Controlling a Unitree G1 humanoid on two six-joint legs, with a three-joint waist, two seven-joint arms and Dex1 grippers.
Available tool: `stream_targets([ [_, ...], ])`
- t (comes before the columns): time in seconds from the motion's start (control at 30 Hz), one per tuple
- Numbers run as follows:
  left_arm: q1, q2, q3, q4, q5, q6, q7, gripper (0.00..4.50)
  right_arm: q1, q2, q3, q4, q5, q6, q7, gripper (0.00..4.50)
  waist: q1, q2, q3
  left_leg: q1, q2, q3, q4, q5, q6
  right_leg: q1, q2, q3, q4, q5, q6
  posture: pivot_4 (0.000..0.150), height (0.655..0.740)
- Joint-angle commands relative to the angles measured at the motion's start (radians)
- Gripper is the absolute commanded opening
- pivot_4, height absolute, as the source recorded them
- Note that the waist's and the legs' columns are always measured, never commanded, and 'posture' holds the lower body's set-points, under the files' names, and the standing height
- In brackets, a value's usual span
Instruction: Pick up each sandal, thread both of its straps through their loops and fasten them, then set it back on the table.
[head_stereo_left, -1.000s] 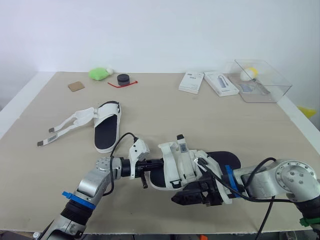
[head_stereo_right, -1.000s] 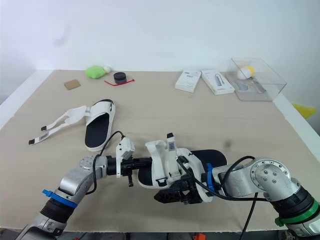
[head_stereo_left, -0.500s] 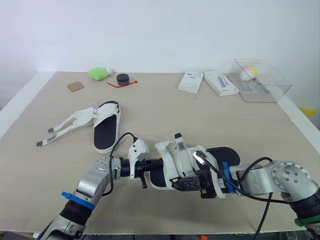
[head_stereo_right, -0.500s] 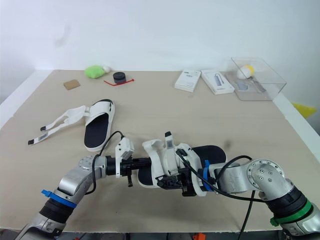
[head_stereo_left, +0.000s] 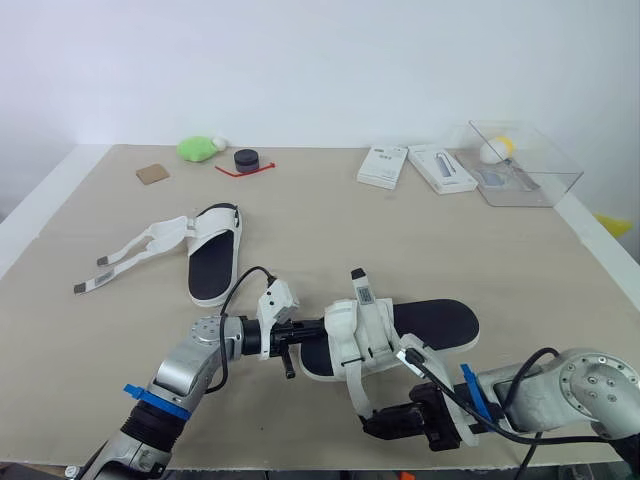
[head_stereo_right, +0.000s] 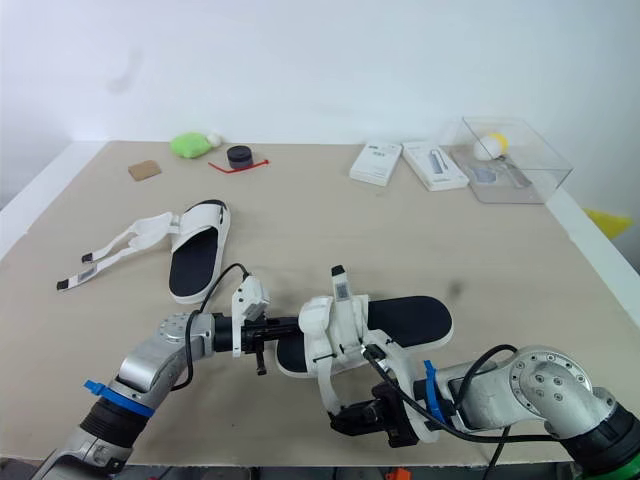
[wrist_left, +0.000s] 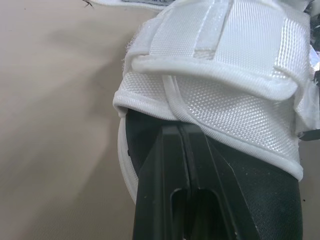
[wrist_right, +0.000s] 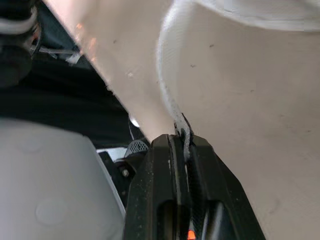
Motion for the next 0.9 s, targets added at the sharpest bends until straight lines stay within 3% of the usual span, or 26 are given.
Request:
stream_targets([
  [0.03, 0.037, 0.020, -0.051, 0.073, 0.062, 0.039, 0.006, 0.00, 0.040, -0.084, -0.070, -0.151, -0.305, -0.114, 0.264, 1.98, 0.001, 0.000, 0.000, 0.000, 0.000, 0.000, 0.000, 0.000, 0.000, 0.000, 0.000, 0.000, 0.000, 0.000, 0.000, 0.150, 0.7400],
  [0.13, 0.034, 0.022, -0.051, 0.076, 0.063, 0.040, 0.004, 0.00, 0.170, -0.190, -0.067, -0.202, -0.699, -0.426, 0.537, 3.35, 0.004, 0.000, -0.001, 0.001, 0.000, 0.000, 0.000, 0.000, -0.001, 0.000, 0.000, -0.002, 0.000, 0.000, 0.000, 0.150, 0.7400],
  [0.17, 0.033, 0.024, -0.051, 0.077, 0.063, 0.039, 0.003, 0.00, 0.231, -0.217, -0.074, -0.189, -0.846, -0.587, 0.618, 3.87, 0.005, -0.001, -0.001, 0.001, 0.001, 0.000, 0.000, -0.001, -0.002, 0.000, 0.000, -0.002, 0.000, 0.000, 0.000, 0.150, 0.7400],
  [0.23, 0.032, 0.026, -0.051, 0.079, 0.062, 0.038, 0.002, 0.00, 0.334, -0.215, -0.090, -0.103, -1.150, -1.016, 0.747, 4.44, 0.009, -0.002, -0.002, 0.001, 0.001, 0.001, 0.000, -0.001, -0.004, 0.000, 0.000, -0.003, 0.000, 0.000, 0.001, 0.150, 0.7400],
  [0.33, 0.033, 0.024, -0.052, 0.081, 0.063, 0.036, 0.003, 0.00, 0.340, -0.114, -0.084, 0.137, -1.490, -1.745, 0.843, 4.44, 0.009, -0.002, -0.001, 0.004, 0.001, 0.002, 0.001, -0.003, -0.009, 0.003, -0.001, -0.004, 0.000, -0.001, 0.002, 0.150, 0.7400],
  [0.5, 0.045, 0.023, -0.051, 0.068, 0.059, 0.043, 0.012, 0.00, 0.137, 0.084, -0.079, 0.440, -1.842, -2.408, 0.739, 4.44, 0.008, -0.002, 0.001, 0.010, 0.002, 0.006, 0.005, -0.004, -0.011, 0.007, -0.004, -0.005, 0.000, -0.001, 0.002, 0.150, 0.7400],
  [0.6, 0.054, 0.027, -0.049, 0.058, 0.055, 0.048, 0.016, 0.00, 0.061, 0.171, -0.101, 0.535, -1.990, -2.550, 0.677, 4.44, 0.008, -0.001, 0.001, 0.011, 0.002, 0.006, 0.005, -0.002, -0.009, 0.009, -0.003, -0.004, 0.001, -0.001, 0.002, 0.150, 0.7400],
  [0.73, 0.058, 0.030, -0.046, 0.055, 0.055, 0.049, 0.017, 0.00, -0.003, 0.255, -0.106, 0.544, -2.131, -2.534, 0.614, 4.44, 0.009, -0.003, 0.000, 0.018, 0.001, 0.006, 0.003, -0.003, -0.009, 0.015, 0.000, 0.001, 0.002, 0.000, 0.002, 0.150, 0.7400],
  [0.9, 0.055, 0.032, -0.046, 0.055, 0.056, 0.050, 0.018, 0.00, -0.020, 0.259, -0.057, 0.511, -2.156, -2.479, 0.564, 4.44, 0.009, -0.003, 0.000, 0.020, 0.001, 0.005, 0.000, -0.003, -0.009, 0.017, 0.002, 0.006, 0.003, 0.000, 0.001, 0.150, 0.7400],
])
